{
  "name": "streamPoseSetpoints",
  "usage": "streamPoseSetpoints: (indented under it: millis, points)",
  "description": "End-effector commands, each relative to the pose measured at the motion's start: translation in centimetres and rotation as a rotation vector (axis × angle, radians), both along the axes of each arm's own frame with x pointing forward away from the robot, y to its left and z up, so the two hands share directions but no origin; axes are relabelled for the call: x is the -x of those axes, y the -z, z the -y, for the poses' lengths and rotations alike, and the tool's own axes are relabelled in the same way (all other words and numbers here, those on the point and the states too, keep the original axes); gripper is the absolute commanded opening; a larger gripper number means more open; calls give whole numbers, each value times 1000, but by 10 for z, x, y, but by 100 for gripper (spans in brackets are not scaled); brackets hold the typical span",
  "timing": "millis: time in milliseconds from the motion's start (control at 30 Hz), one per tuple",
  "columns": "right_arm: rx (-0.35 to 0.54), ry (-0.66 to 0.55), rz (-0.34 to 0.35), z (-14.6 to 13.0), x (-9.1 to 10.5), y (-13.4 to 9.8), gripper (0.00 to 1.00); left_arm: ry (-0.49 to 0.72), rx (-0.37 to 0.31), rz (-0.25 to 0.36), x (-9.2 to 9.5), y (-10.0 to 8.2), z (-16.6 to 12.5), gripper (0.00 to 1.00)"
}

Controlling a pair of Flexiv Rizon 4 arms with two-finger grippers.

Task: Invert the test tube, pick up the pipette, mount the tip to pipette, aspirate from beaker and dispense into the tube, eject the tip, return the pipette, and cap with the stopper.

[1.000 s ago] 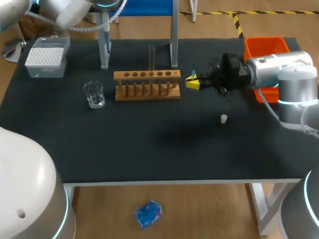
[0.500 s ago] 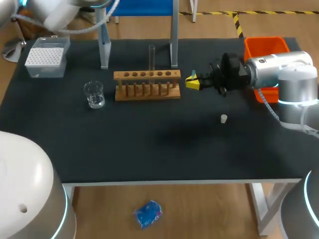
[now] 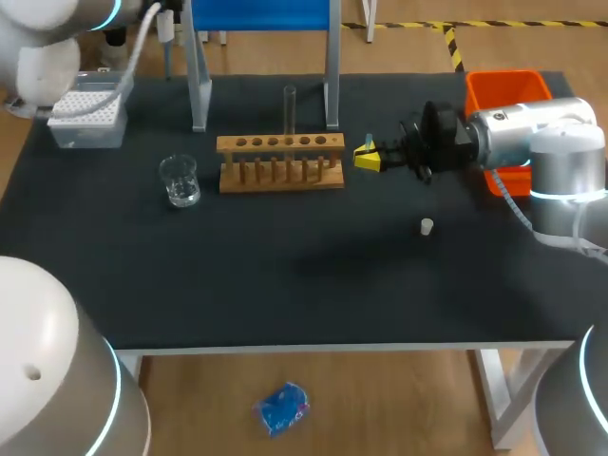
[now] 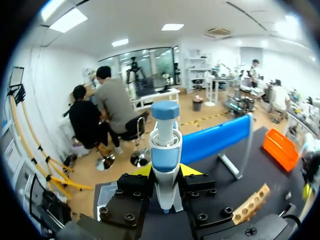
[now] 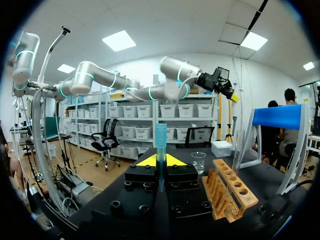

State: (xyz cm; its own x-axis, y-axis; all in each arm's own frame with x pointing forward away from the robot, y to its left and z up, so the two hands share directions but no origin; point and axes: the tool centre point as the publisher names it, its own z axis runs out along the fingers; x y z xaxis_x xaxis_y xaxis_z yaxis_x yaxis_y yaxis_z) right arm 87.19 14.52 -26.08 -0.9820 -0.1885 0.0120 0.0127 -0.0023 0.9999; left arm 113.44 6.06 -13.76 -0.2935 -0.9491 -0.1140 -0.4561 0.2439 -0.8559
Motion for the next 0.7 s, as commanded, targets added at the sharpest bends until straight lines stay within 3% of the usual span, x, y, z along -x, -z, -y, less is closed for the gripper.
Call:
streamPoseSetpoints:
  millis: [33,167,700]
  points:
    - [0,-2,0,1,0,0,0,305,153,-38,17,4,-21,0]
    - [0,-2,0,1,0,0,0,371,199,-36,25,9,-36,0]
    - [0,-2,0,1,0,0,0,379,182,-26,30,11,-42,0]
